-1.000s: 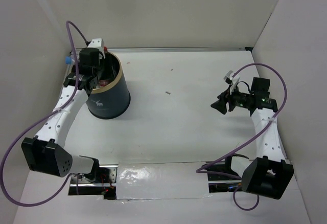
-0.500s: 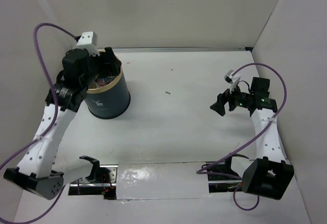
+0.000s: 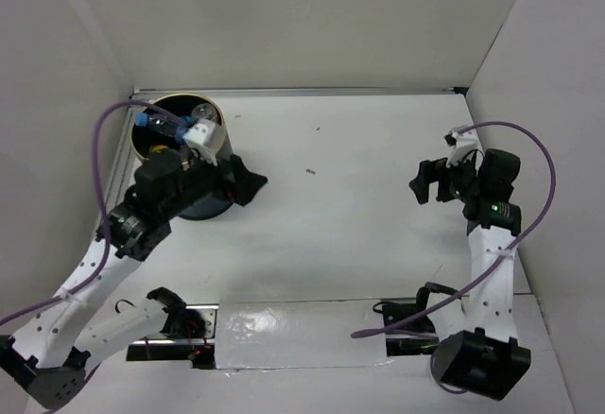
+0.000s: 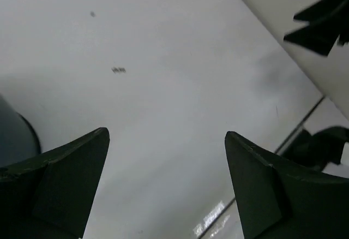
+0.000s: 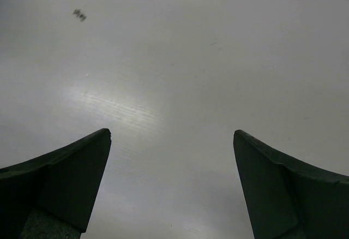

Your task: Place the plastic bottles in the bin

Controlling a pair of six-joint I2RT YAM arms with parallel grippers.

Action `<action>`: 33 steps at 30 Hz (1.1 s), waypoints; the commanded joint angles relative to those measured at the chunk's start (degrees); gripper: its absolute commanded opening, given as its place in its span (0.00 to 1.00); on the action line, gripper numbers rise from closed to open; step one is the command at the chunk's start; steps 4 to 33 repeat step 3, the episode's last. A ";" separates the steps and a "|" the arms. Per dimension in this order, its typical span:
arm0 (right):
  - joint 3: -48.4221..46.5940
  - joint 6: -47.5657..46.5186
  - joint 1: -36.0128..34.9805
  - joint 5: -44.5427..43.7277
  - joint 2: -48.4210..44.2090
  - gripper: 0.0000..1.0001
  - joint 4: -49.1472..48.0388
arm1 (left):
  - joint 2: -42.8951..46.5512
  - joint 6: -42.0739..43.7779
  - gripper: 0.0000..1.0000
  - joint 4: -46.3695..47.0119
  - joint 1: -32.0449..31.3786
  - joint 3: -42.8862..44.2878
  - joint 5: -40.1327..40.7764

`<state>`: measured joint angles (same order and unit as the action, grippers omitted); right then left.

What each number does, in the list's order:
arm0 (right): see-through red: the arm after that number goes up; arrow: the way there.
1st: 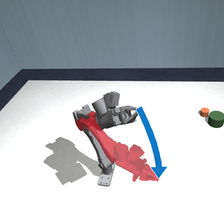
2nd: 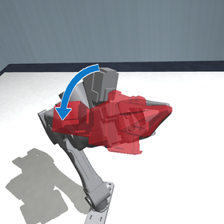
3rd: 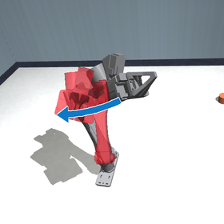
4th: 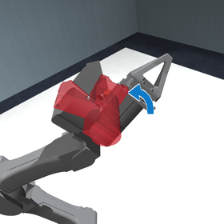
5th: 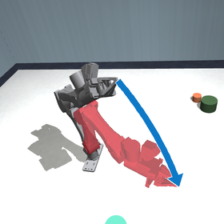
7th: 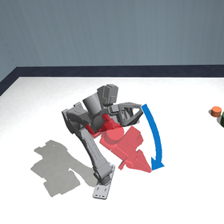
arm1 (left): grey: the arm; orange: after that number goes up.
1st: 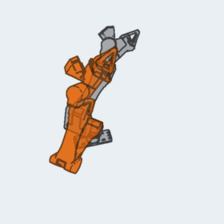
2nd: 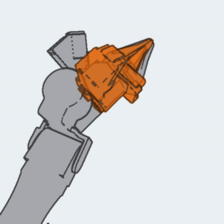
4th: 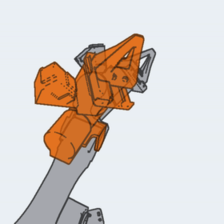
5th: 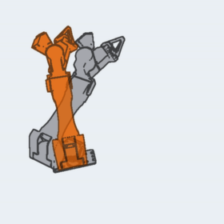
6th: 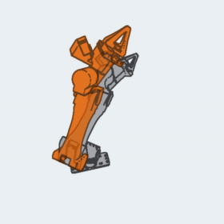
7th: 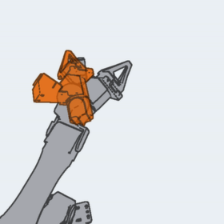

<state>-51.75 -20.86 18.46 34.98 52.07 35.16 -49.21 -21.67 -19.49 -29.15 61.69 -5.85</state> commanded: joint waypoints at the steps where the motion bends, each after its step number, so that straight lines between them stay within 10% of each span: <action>1: 2.78 7.50 0.35 -10.89 -5.82 1.00 -7.28 | -0.18 -2.50 1.00 9.01 -6.42 -6.91 -5.24; 33: 3.93 9.08 0.35 -12.74 -7.77 1.00 -8.43 | -0.18 -2.50 1.00 11.82 -8.81 -8.95 -2.25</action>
